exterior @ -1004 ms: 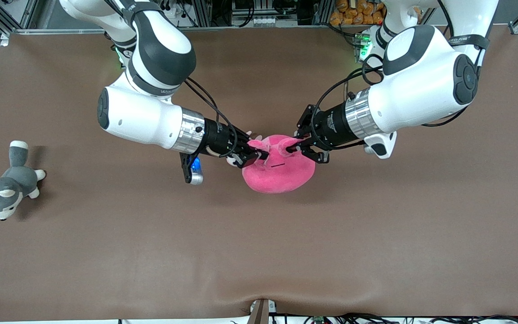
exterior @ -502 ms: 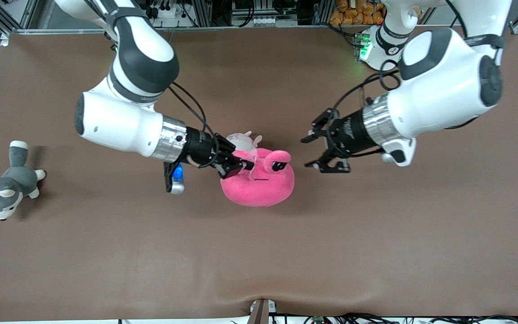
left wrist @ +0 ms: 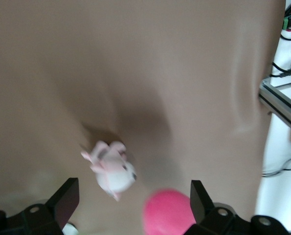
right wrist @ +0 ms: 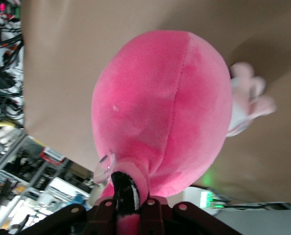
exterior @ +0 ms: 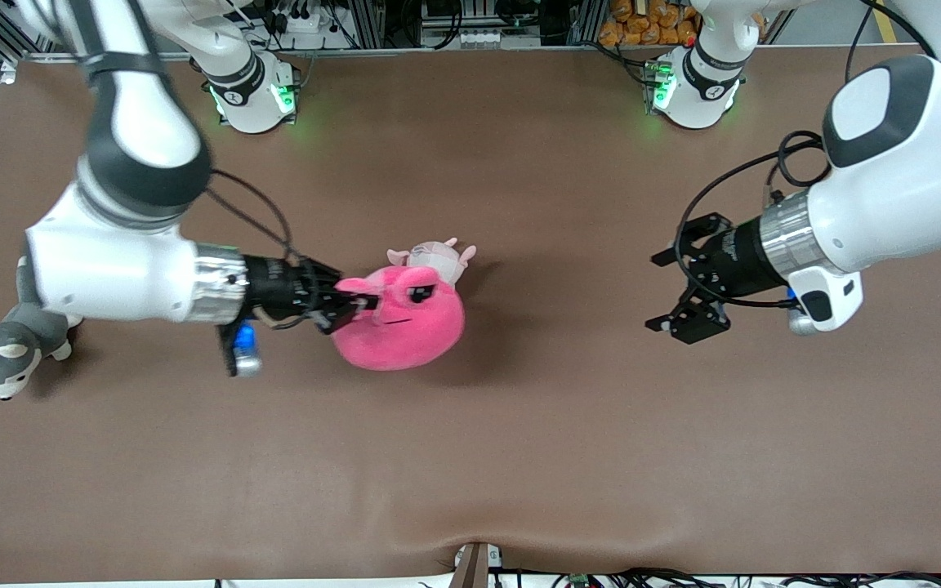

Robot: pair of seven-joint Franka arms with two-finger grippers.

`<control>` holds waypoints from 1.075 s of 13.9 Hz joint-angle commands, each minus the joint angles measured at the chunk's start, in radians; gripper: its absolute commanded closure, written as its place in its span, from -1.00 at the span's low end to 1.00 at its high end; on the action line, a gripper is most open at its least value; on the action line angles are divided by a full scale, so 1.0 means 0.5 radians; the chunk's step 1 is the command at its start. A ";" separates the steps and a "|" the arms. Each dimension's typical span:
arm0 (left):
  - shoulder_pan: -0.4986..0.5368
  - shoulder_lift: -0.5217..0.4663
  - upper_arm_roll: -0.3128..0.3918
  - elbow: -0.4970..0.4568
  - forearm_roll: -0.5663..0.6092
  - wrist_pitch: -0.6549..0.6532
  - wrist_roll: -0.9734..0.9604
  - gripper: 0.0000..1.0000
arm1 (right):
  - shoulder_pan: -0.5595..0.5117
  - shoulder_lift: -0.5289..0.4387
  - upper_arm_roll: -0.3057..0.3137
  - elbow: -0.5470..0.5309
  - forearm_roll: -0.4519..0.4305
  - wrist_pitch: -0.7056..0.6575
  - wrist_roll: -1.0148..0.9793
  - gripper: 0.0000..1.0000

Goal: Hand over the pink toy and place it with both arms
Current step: 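Carry the pink plush toward the grey dog with the right gripper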

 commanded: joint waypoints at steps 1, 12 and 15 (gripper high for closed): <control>0.007 -0.042 -0.007 -0.001 0.198 -0.129 0.247 -1.00 | -0.231 -0.030 0.037 -0.061 -0.077 -0.203 -0.263 1.00; 0.295 -0.183 -0.007 -0.023 0.484 -0.464 1.361 -1.00 | -0.740 0.010 0.037 -0.405 -0.325 -0.549 -0.448 1.00; 0.357 -0.208 -0.003 -0.023 0.487 -0.497 1.548 -1.00 | -0.998 0.062 0.037 -0.460 -0.374 -0.682 -0.760 1.00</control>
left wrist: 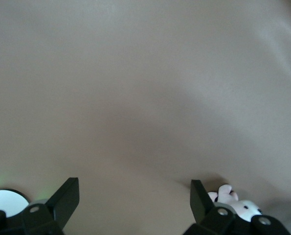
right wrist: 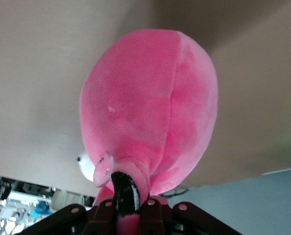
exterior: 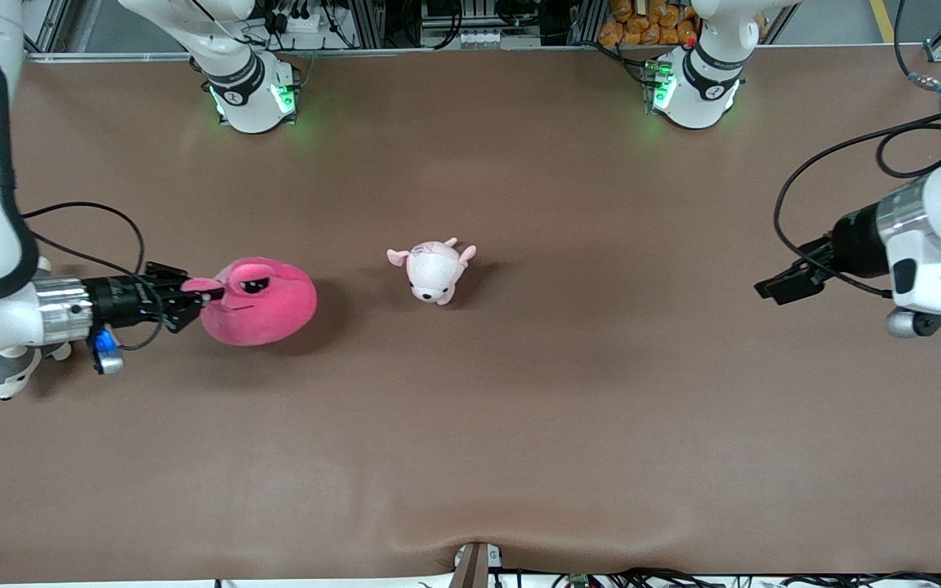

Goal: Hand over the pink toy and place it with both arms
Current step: 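Carry the pink plush toward the grey dog with the right gripper, then lower the pink plush onto the table with the right gripper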

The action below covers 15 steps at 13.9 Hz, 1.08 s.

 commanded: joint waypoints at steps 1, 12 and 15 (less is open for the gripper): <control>0.049 -0.067 -0.009 -0.025 0.049 -0.066 0.183 -1.00 | -0.210 0.039 0.043 -0.029 -0.045 -0.076 -0.143 1.00; 0.065 -0.147 -0.018 -0.028 0.181 -0.257 0.466 -1.00 | -0.367 0.331 0.049 0.088 -0.079 0.181 -0.622 0.93; 0.065 -0.181 -0.015 -0.025 0.181 -0.260 0.509 -1.00 | -0.360 0.331 0.049 0.085 -0.085 0.282 -0.628 -1.00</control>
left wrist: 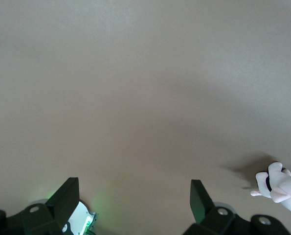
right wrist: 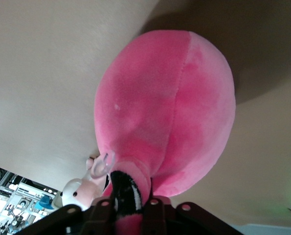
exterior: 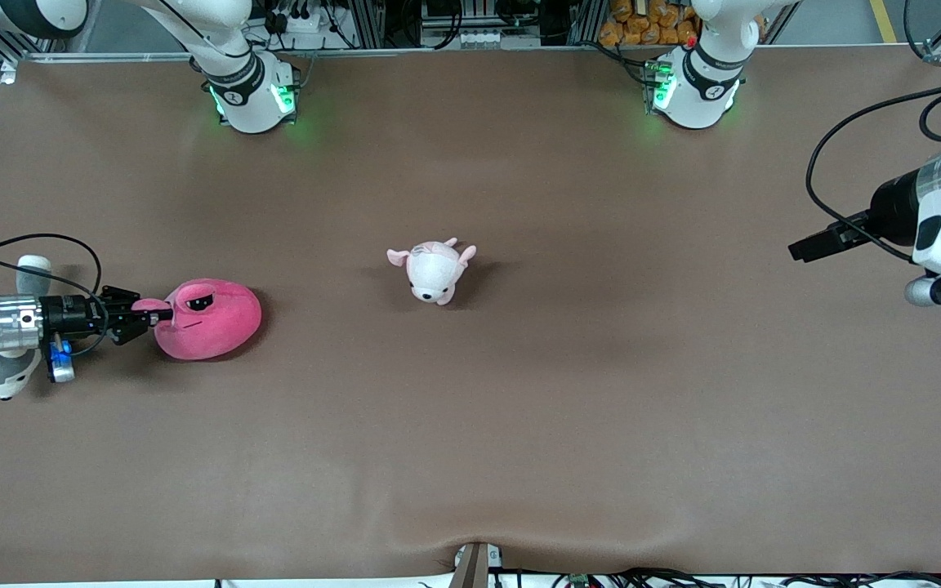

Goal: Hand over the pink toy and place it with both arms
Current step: 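Lower the pink plush onto the table with the right gripper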

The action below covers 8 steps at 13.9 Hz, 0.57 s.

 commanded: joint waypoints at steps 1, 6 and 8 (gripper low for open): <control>0.016 -0.064 -0.010 -0.019 0.041 -0.034 0.059 -1.00 | -0.023 0.007 0.026 0.031 -0.010 0.034 -0.034 -1.00; -0.047 -0.153 0.109 -0.028 0.038 -0.028 0.211 -1.00 | 0.023 -0.036 0.042 0.187 -0.138 0.004 -0.206 -1.00; -0.289 -0.208 0.378 -0.083 0.032 -0.010 0.340 -1.00 | 0.096 -0.143 0.042 0.209 -0.279 0.010 -0.355 -1.00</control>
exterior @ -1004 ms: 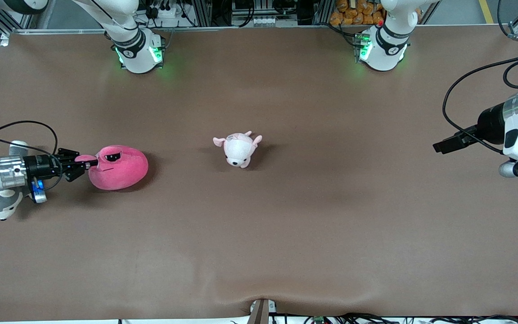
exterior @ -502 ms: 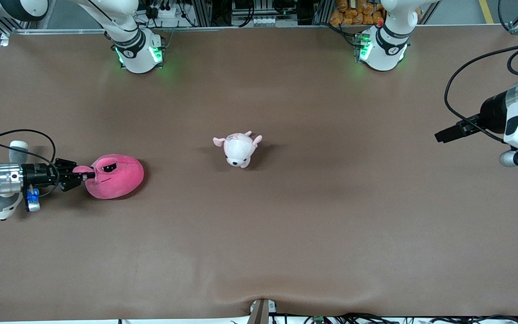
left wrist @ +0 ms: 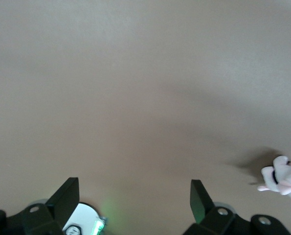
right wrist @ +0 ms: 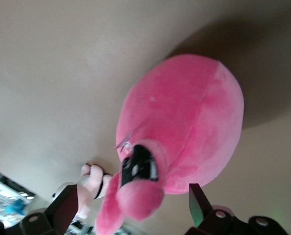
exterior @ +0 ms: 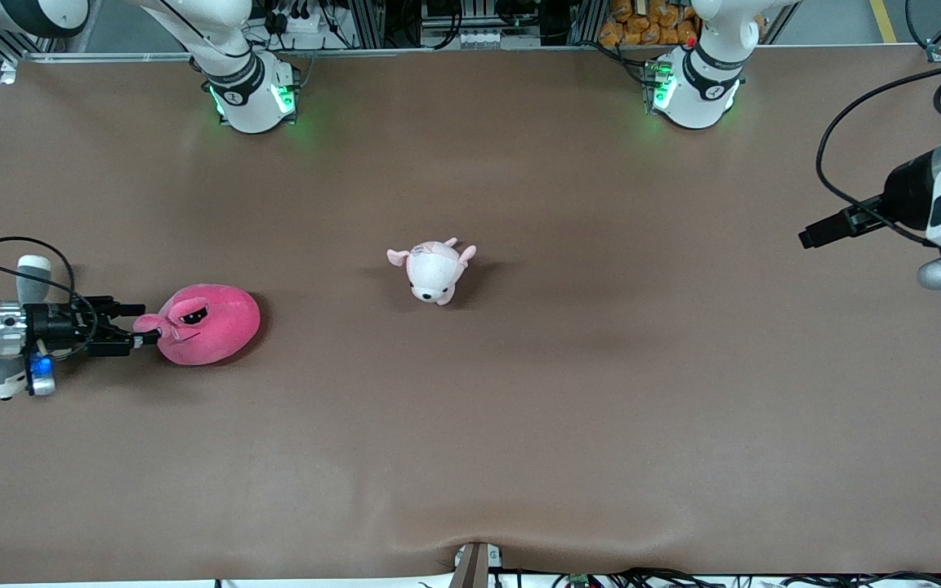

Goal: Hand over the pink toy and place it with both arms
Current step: 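Lower the pink plush onto the table with the right gripper, then open the right gripper and lift it away from the plush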

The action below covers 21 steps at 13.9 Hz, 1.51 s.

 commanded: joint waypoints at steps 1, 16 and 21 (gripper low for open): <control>-0.280 -0.147 0.349 -0.109 0.013 0.012 0.146 -1.00 | 0.116 -0.184 0.007 0.020 -0.223 0.004 -0.202 -1.00; -0.450 -0.733 0.599 -0.904 0.000 0.347 0.456 -1.00 | 0.537 -1.188 0.007 -0.409 -1.003 0.302 -0.544 -1.00; -0.434 -0.703 0.590 -0.846 0.003 0.362 0.456 -1.00 | 0.561 -1.332 0.001 -0.418 -1.006 0.109 -0.373 -1.00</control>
